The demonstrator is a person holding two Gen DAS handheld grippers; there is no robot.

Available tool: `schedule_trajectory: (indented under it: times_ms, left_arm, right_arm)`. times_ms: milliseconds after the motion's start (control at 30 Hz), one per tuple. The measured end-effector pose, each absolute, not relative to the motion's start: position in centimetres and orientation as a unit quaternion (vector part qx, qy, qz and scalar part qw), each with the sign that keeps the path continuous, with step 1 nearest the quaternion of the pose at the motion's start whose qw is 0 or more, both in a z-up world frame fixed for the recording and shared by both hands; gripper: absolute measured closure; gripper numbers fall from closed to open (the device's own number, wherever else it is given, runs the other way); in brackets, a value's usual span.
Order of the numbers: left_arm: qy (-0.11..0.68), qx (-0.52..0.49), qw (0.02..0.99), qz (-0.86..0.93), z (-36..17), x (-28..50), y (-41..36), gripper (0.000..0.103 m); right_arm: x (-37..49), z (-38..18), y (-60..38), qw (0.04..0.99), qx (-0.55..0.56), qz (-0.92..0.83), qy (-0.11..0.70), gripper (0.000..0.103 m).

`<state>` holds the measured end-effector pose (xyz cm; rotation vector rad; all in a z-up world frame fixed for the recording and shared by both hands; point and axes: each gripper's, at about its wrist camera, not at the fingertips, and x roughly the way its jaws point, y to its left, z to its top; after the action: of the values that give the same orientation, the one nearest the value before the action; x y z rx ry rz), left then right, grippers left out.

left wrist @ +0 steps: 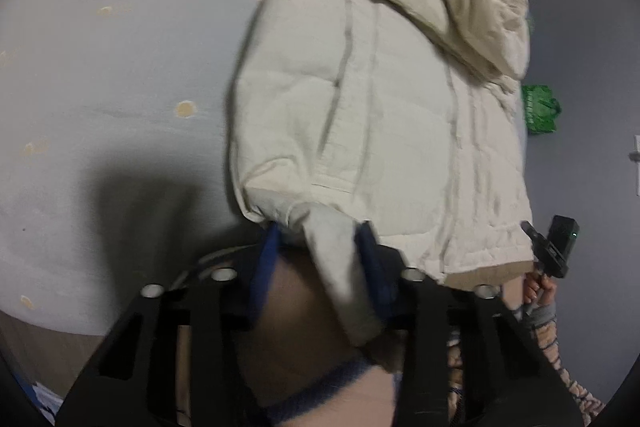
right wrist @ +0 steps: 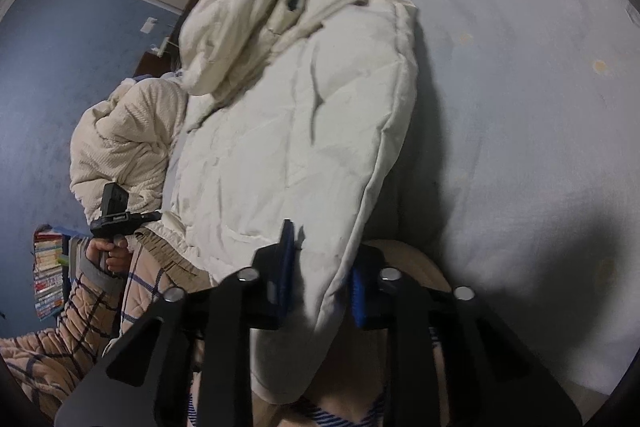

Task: Fold large clothes

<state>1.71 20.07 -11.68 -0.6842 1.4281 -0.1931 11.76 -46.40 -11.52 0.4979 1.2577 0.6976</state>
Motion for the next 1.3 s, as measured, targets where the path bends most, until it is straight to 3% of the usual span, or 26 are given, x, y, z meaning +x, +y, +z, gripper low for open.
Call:
schedule_trajectory:
  times_ms: [67, 167, 533, 933, 1300]
  left_arm:
    - [0.635, -0.304, 0.703, -0.098, -11.2, 1.7, 19.3, 0.089]
    - [0.622, -0.305, 0.713, -0.111, -10.4, 1.4, 18.5, 0.091]
    - [0.614, -0.277, 0.727, -0.131, -9.2, 0.7, 16.9, 0.09]
    - [0.483, -0.311, 0.79, -0.214, -2.1, 1.9, 15.8, 0.094]
    - [0.41, -0.324, 0.828, -0.202, 2.8, 5.5, 18.4, 0.095]
  right_arm:
    - [11.7, -10.9, -46.2, 0.729, 0.229, 0.329, 0.555, 0.09]
    - [11.7, -10.1, -45.9, 0.73, 0.238, 0.343, 0.541, 0.091]
    - [11.2, -10.6, -45.9, 0.716, 0.213, 0.332, 0.576, 0.088]
    - [12.1, -6.4, -45.6, 0.716, 0.288, 0.408, 0.488, 0.092]
    - [17.9, -1.7, -45.4, 0.725, 0.368, 0.425, 0.398, 0.093]
